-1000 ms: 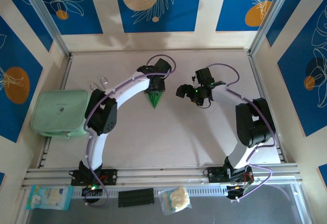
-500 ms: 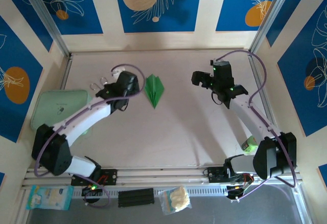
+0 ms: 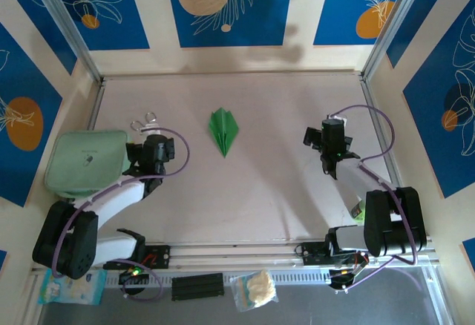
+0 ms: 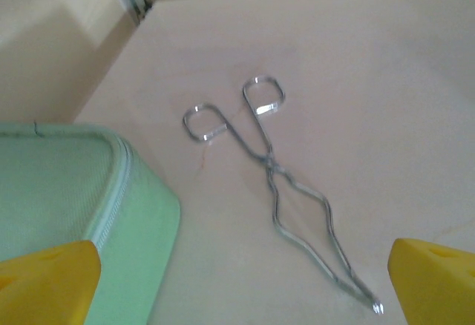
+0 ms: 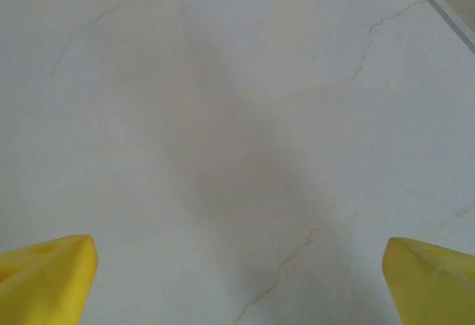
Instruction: Fold a paper plane with a square sheet of paper (pick it up from the middle)
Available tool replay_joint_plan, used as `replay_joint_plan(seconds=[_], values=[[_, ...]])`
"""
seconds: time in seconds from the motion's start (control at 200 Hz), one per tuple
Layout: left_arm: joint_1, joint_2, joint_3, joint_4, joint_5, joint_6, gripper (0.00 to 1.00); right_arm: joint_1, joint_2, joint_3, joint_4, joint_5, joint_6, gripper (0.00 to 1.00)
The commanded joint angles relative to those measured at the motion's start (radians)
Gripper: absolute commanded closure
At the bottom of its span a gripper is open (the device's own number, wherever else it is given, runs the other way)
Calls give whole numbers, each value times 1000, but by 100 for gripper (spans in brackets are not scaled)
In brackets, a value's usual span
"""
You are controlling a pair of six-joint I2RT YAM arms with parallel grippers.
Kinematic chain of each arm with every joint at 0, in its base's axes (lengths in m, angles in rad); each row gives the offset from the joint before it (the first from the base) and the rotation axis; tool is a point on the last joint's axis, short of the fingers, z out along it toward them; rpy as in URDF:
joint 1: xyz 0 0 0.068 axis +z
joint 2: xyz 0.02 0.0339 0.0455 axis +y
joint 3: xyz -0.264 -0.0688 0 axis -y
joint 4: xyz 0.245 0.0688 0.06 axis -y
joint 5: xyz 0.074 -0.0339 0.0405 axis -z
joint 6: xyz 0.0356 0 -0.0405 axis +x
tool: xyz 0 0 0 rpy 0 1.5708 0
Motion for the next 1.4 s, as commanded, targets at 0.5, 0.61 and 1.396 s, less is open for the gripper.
replay_joint_plan(seconds=[0.5,0.61,1.396], values=[[200,40,-250,548,432,173,1,-79,133,-161,568,-328,-144,1],[239,88,-261,647,510,176,1,-89,154,-190,638,-362,-147,1],[269,345,-152,713,544,190,0,-87,200,-191,674,-387,-161,1]])
